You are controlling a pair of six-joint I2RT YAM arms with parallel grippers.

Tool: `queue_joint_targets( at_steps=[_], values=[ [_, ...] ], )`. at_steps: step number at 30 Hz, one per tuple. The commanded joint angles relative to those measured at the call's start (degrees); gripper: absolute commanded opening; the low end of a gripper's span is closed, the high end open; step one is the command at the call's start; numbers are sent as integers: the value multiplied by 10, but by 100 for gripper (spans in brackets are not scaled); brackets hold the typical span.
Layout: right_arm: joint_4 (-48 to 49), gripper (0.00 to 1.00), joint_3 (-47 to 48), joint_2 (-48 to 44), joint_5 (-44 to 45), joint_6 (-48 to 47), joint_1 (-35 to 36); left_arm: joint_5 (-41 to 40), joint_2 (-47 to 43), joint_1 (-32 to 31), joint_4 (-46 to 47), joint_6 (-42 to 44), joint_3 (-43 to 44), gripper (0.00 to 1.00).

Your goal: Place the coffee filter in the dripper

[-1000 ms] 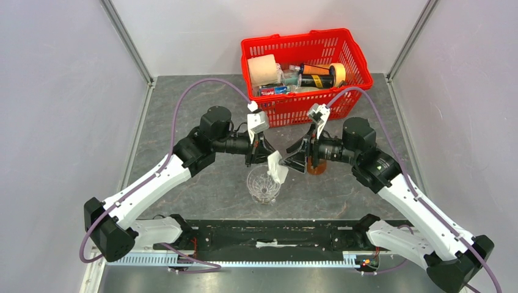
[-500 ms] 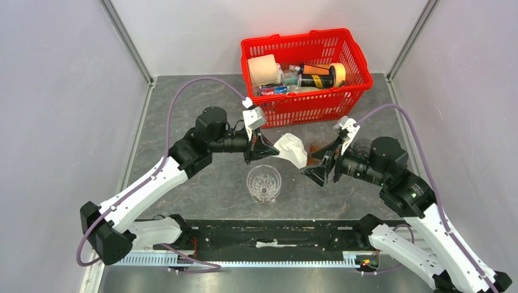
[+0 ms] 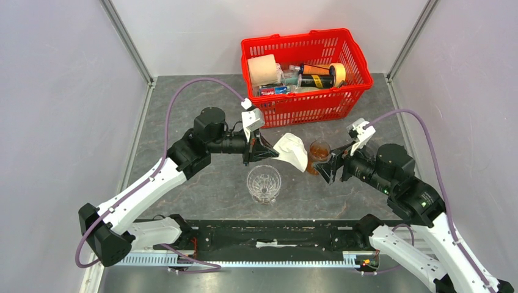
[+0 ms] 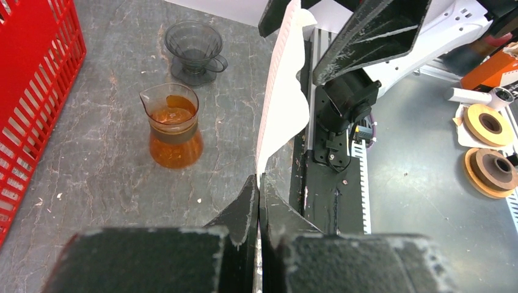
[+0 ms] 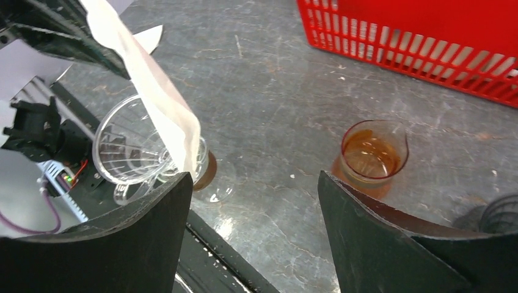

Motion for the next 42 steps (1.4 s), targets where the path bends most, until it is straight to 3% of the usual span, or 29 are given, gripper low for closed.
queue_joint_targets(
  at_steps=[1, 7, 19, 24, 36, 42],
  values=[
    [-2, 83, 26, 7, 46, 6, 1, 19, -15, 0, 16, 12, -1, 2],
    [14, 83, 35, 39, -4, 12, 1, 23, -14, 0, 18, 12, 0, 2],
    [26, 84, 33, 64, -1, 21, 1, 25, -11, 0, 21, 12, 0, 2],
    [50, 84, 28, 58, -34, 35, 1, 18, -5, 0, 22, 8, 2, 2],
    [120, 85, 16, 85, -23, 70, 1, 36, 4, 0, 23, 7, 2, 2],
    [138, 86, 13, 109, -63, 82, 0, 47, -1, 0, 25, 12, 0, 2]
  ],
)
